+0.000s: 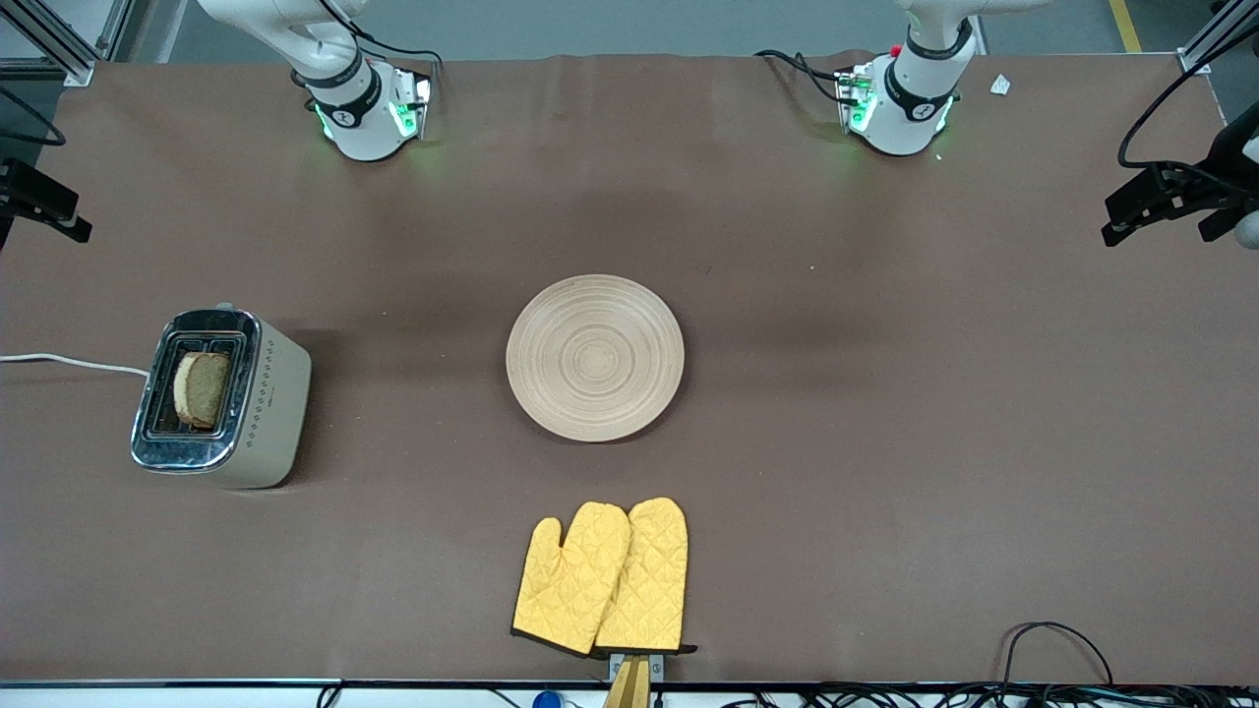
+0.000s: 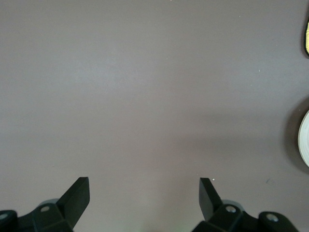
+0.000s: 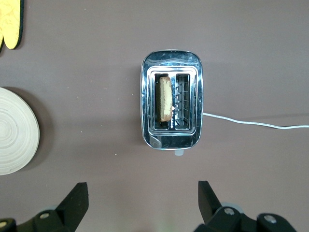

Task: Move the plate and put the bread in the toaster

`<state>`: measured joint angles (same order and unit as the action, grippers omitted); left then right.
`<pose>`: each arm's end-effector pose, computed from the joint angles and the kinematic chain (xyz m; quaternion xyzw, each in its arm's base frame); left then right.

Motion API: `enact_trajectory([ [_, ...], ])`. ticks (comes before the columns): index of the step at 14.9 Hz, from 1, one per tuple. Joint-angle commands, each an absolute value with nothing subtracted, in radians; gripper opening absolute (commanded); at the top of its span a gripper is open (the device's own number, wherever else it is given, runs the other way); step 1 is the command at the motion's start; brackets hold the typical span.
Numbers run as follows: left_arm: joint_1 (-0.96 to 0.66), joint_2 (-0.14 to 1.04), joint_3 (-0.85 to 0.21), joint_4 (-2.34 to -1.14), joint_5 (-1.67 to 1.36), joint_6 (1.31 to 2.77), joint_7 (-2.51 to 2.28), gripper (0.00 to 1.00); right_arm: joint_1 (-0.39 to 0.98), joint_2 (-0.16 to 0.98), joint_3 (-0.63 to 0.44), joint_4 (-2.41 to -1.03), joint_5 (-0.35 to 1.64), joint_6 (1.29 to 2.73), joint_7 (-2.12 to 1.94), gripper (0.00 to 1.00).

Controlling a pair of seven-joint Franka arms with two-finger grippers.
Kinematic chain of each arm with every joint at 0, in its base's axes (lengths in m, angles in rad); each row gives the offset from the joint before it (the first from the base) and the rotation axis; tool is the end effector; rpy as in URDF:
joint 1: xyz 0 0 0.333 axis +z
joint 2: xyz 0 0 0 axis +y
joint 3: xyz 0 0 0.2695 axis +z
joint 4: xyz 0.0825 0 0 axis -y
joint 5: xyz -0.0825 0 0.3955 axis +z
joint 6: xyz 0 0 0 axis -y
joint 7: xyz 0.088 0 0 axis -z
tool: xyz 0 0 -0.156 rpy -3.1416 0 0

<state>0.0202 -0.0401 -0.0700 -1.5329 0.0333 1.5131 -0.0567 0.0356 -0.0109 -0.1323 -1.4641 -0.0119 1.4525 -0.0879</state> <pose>0.5502 -0.0227 0.5645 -0.9998 -0.0046 -0.0110 0.0174 0.5478 -0.0555 0.5756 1.0000 -0.0051 -0.0009 0.0051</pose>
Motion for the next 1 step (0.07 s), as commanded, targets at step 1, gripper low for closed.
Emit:
enact_trajectory([
  [1, 0.008, -0.031, -0.074, -1.512, 0.051, 1.509, -0.049, 1.0, -0.023, -0.017, -0.075, -1.48, 0.012, 1.473, -0.091, 1.0],
])
